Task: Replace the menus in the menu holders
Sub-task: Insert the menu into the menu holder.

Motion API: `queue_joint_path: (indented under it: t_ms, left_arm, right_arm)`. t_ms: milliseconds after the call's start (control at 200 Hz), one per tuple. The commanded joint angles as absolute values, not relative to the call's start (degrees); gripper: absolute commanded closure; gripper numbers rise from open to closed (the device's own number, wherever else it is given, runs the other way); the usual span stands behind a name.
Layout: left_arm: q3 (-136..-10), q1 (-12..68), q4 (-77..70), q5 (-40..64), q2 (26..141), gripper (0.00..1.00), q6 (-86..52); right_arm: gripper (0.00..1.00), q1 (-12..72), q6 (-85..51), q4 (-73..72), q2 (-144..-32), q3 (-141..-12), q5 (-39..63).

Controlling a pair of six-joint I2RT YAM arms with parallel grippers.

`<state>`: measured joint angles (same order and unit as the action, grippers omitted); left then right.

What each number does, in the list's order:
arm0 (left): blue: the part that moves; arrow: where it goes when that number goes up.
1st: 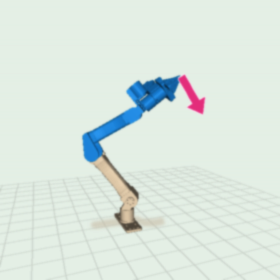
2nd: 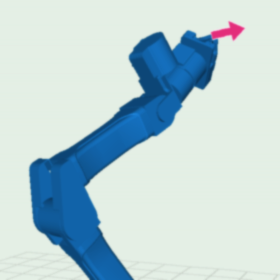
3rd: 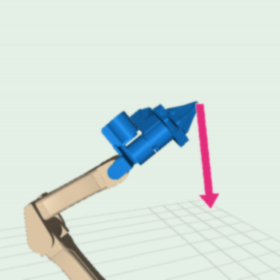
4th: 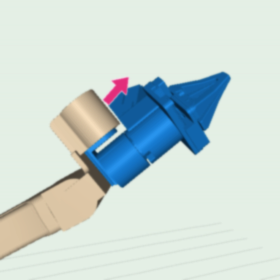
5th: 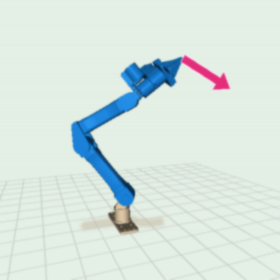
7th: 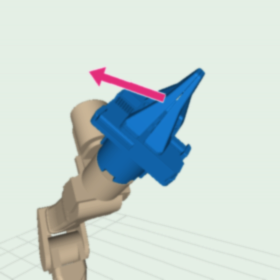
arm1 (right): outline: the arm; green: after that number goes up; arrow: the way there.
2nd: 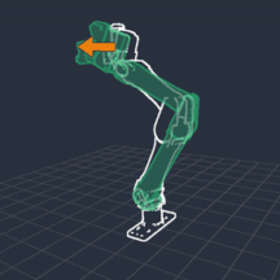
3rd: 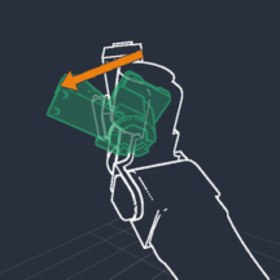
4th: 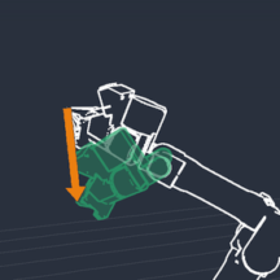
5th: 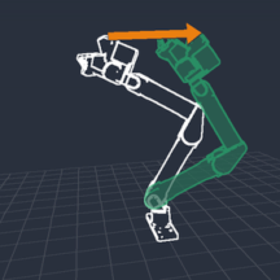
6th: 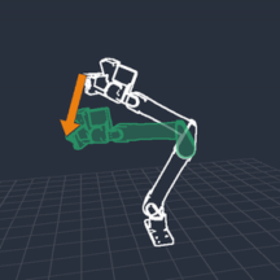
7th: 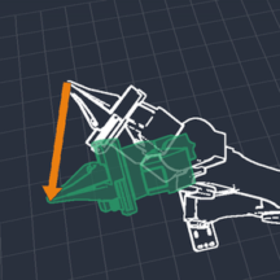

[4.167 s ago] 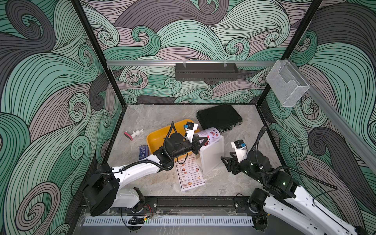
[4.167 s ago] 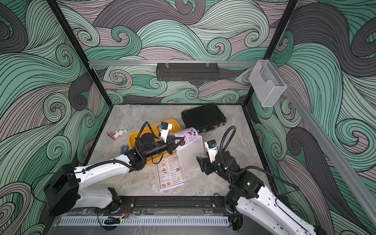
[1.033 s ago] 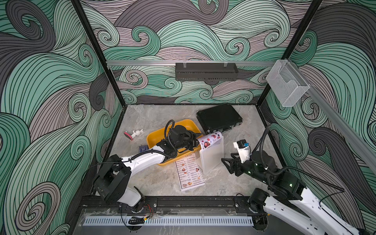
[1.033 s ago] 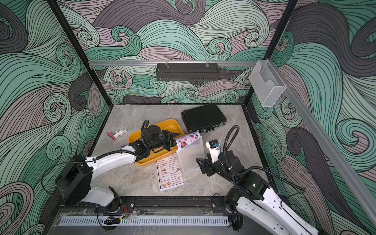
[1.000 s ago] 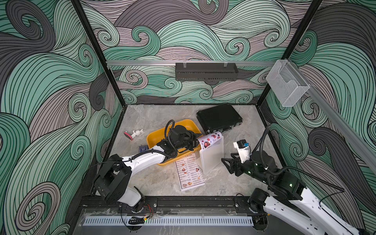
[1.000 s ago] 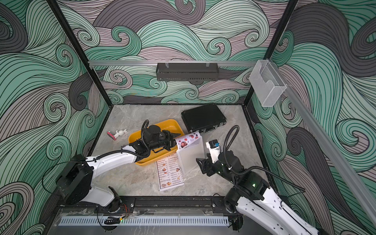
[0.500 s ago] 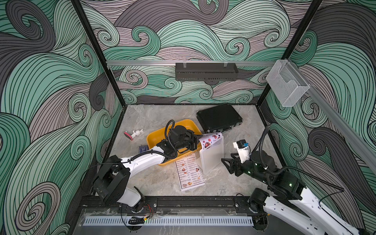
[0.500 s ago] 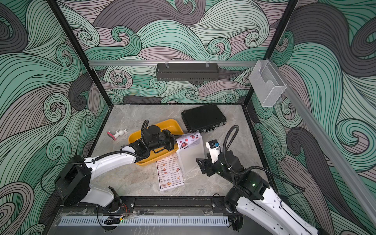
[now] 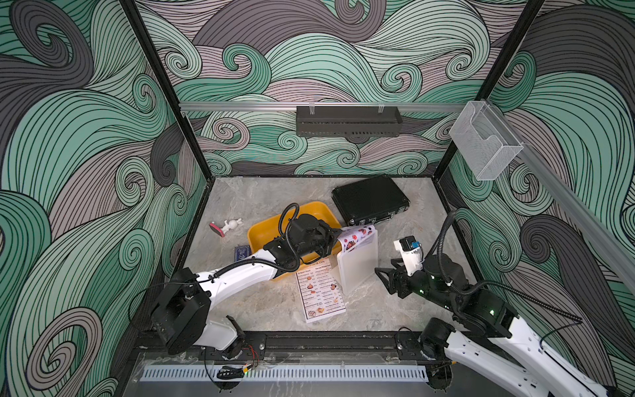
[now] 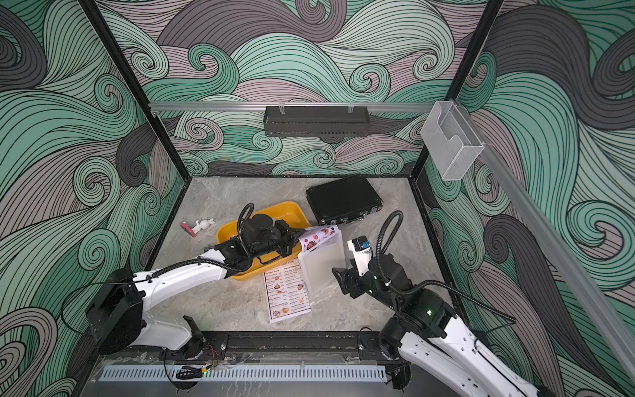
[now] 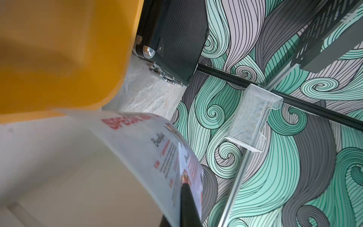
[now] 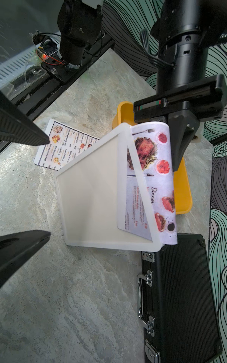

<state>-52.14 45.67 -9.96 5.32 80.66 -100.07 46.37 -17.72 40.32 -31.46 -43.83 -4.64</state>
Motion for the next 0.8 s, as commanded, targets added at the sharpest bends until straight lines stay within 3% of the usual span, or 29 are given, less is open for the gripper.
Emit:
queue_joint_path:
  t_ms: [0, 796]
  left_arm:
    - [-55.5, 46.4, -4.9, 2.4, 79.1, 1.00, -92.0]
    - [-58.6, 51.2, -6.2, -9.3, 78.5, 1.00, -56.1]
  right_arm:
    - [0.28, 46.3, -15.8, 41.6, -31.8, -45.9, -6.6]
    - [0.27, 46.2, -15.7, 42.6, -32.6, -47.0, -7.1]
